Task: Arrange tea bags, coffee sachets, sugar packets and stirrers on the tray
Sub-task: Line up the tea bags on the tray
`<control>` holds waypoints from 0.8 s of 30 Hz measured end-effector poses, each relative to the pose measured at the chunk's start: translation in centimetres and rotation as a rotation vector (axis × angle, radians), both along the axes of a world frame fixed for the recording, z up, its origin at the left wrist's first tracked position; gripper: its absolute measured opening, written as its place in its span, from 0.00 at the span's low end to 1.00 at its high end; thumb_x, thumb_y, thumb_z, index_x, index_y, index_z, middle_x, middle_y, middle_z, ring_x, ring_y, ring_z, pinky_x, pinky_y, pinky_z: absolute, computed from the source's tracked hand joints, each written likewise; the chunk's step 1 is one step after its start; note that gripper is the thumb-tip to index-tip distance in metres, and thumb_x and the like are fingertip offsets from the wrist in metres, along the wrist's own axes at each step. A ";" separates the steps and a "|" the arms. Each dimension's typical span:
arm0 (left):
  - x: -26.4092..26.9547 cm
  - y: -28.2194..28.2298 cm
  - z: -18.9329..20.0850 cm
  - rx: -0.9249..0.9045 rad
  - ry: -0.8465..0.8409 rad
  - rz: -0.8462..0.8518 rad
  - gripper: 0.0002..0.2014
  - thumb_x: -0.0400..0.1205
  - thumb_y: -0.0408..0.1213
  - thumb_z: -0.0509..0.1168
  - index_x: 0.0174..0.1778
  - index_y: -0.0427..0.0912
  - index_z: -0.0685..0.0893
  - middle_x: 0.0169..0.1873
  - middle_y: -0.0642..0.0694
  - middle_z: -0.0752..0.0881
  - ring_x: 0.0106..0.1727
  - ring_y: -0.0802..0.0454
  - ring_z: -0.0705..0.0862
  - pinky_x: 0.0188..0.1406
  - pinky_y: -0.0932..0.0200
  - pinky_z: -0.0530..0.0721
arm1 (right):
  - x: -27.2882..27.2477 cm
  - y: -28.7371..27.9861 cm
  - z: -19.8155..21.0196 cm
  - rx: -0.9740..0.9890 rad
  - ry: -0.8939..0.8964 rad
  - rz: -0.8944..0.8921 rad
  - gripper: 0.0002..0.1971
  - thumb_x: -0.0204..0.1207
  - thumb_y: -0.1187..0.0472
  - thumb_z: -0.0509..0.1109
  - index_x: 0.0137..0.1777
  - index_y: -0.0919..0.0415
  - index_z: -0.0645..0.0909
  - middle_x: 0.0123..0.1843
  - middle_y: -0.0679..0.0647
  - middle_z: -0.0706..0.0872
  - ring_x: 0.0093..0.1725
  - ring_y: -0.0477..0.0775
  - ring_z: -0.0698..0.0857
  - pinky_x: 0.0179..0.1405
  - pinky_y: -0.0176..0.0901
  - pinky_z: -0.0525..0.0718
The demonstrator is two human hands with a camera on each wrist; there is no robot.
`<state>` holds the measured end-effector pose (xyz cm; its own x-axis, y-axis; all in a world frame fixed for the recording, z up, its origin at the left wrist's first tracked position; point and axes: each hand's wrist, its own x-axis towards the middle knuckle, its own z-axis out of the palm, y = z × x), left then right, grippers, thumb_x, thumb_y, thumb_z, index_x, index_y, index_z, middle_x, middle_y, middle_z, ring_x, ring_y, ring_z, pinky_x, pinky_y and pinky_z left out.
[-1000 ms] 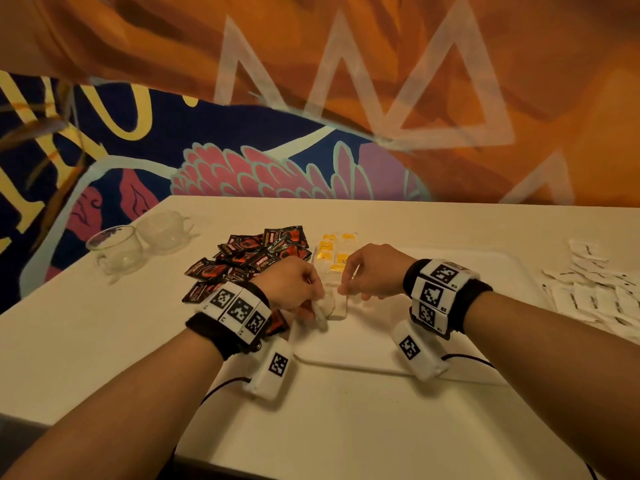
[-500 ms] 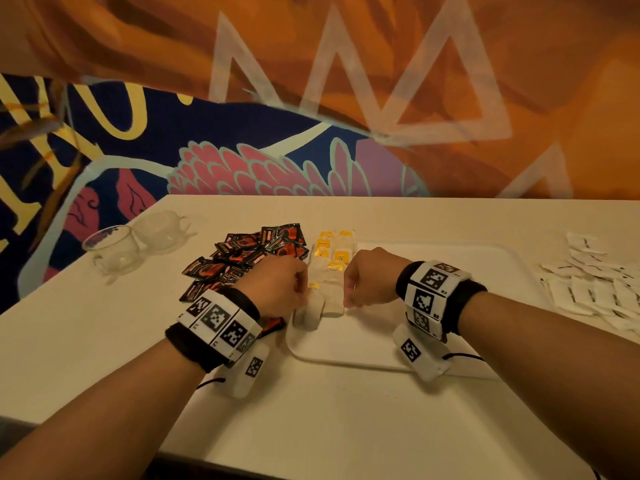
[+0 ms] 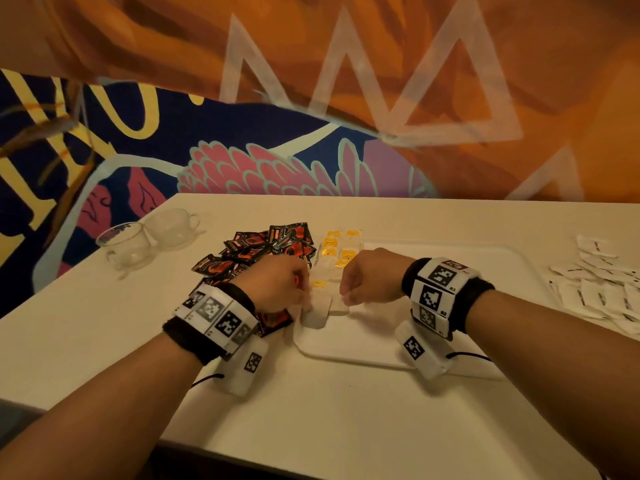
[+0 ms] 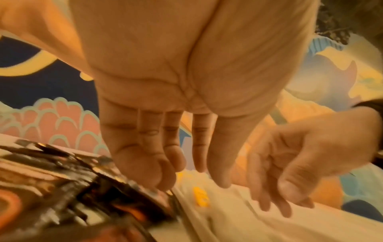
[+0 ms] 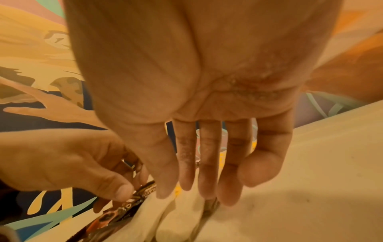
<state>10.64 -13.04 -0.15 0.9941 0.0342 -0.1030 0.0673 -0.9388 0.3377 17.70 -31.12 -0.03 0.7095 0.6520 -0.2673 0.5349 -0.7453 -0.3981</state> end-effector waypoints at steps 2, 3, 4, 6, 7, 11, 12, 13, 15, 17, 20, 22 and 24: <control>-0.2 2.0 0.9 0.019 -0.009 0.079 0.08 0.76 0.43 0.73 0.47 0.49 0.82 0.42 0.53 0.83 0.39 0.57 0.81 0.32 0.64 0.77 | 0.1 -0.3 0.7 0.018 -0.044 -0.018 0.10 0.74 0.51 0.74 0.54 0.51 0.87 0.49 0.45 0.85 0.53 0.48 0.83 0.56 0.42 0.81; -0.2 3.3 1.2 0.057 -0.003 0.127 0.12 0.75 0.46 0.74 0.50 0.50 0.81 0.47 0.51 0.82 0.43 0.56 0.81 0.37 0.61 0.80 | 0.2 -0.4 1.0 0.037 -0.046 -0.033 0.10 0.75 0.51 0.74 0.53 0.51 0.87 0.47 0.44 0.85 0.50 0.48 0.83 0.54 0.40 0.81; -0.1 4.7 1.3 0.115 0.016 0.176 0.16 0.74 0.50 0.74 0.54 0.51 0.80 0.53 0.49 0.80 0.49 0.53 0.81 0.45 0.57 0.82 | 0.3 -0.5 1.3 0.061 -0.034 -0.051 0.09 0.74 0.51 0.75 0.52 0.51 0.87 0.45 0.44 0.86 0.47 0.47 0.84 0.50 0.39 0.81; 0.1 7.2 1.2 0.214 0.102 0.274 0.30 0.72 0.58 0.73 0.68 0.53 0.75 0.64 0.45 0.75 0.62 0.45 0.78 0.62 0.50 0.80 | 0.4 -0.6 1.7 0.117 0.007 -0.085 0.08 0.74 0.51 0.75 0.50 0.51 0.87 0.44 0.47 0.89 0.42 0.47 0.86 0.39 0.37 0.82; 0.1 7.9 1.0 0.203 0.147 0.315 0.36 0.71 0.62 0.72 0.74 0.53 0.71 0.68 0.44 0.74 0.67 0.43 0.77 0.66 0.49 0.77 | 0.3 -0.5 1.8 0.141 0.023 -0.089 0.07 0.74 0.51 0.75 0.49 0.52 0.87 0.44 0.49 0.90 0.40 0.46 0.86 0.34 0.36 0.81; 0.4 8.4 -0.1 0.073 0.241 0.373 0.46 0.71 0.66 0.69 0.82 0.51 0.61 0.77 0.47 0.71 0.75 0.46 0.72 0.72 0.55 0.68 | -0.2 0.1 2.0 0.188 0.034 -0.073 0.05 0.74 0.52 0.75 0.45 0.51 0.87 0.43 0.49 0.90 0.37 0.44 0.85 0.27 0.33 0.78; 0.8 8.1 -0.5 0.106 0.243 0.367 0.47 0.70 0.65 0.70 0.82 0.51 0.61 0.77 0.48 0.71 0.75 0.46 0.72 0.72 0.54 0.69 | -0.4 0.2 2.0 0.193 0.042 -0.077 0.04 0.74 0.52 0.75 0.44 0.51 0.86 0.44 0.49 0.90 0.37 0.44 0.85 0.27 0.33 0.78; 0.9 7.9 -0.7 0.151 0.239 0.356 0.46 0.70 0.63 0.72 0.81 0.50 0.62 0.77 0.47 0.72 0.75 0.46 0.72 0.72 0.53 0.70 | -0.5 0.3 2.0 0.192 0.047 -0.072 0.04 0.74 0.52 0.75 0.44 0.51 0.86 0.44 0.49 0.90 0.38 0.44 0.85 0.27 0.33 0.78; 1.1 7.4 -1.0 0.204 0.215 0.352 0.43 0.70 0.58 0.75 0.79 0.48 0.67 0.73 0.45 0.76 0.71 0.45 0.75 0.69 0.52 0.74 | -0.6 0.3 1.9 0.176 0.043 -0.062 0.05 0.74 0.51 0.75 0.44 0.50 0.86 0.44 0.49 0.90 0.38 0.44 0.85 0.27 0.32 0.77; 1.2 7.4 -1.0 0.196 0.201 0.388 0.39 0.71 0.54 0.76 0.76 0.46 0.69 0.70 0.44 0.78 0.68 0.44 0.77 0.64 0.53 0.76 | -0.7 0.2 2.1 0.168 0.034 -0.062 0.05 0.74 0.51 0.75 0.44 0.50 0.86 0.42 0.47 0.89 0.37 0.43 0.85 0.27 0.32 0.76; 1.3 8.1 -1.0 0.154 0.191 0.467 0.39 0.70 0.52 0.77 0.74 0.44 0.68 0.68 0.42 0.79 0.67 0.42 0.78 0.60 0.52 0.77 | -0.5 -0.2 2.2 0.168 0.021 -0.071 0.05 0.75 0.51 0.75 0.44 0.50 0.86 0.40 0.46 0.89 0.36 0.42 0.85 0.27 0.32 0.76; 1.3 8.6 -1.1 0.126 0.182 0.518 0.42 0.69 0.52 0.78 0.74 0.42 0.66 0.67 0.41 0.79 0.66 0.41 0.79 0.59 0.51 0.78 | -0.5 -0.4 2.4 0.168 0.015 -0.078 0.04 0.74 0.51 0.75 0.43 0.50 0.86 0.40 0.46 0.88 0.36 0.43 0.85 0.27 0.33 0.77; 1.2 8.7 -1.2 0.120 0.173 0.554 0.44 0.69 0.55 0.77 0.74 0.40 0.63 0.66 0.39 0.79 0.65 0.40 0.79 0.57 0.49 0.79 | -0.3 -0.5 2.5 0.170 0.012 -0.084 0.04 0.74 0.52 0.75 0.43 0.50 0.86 0.39 0.47 0.88 0.36 0.44 0.84 0.28 0.33 0.77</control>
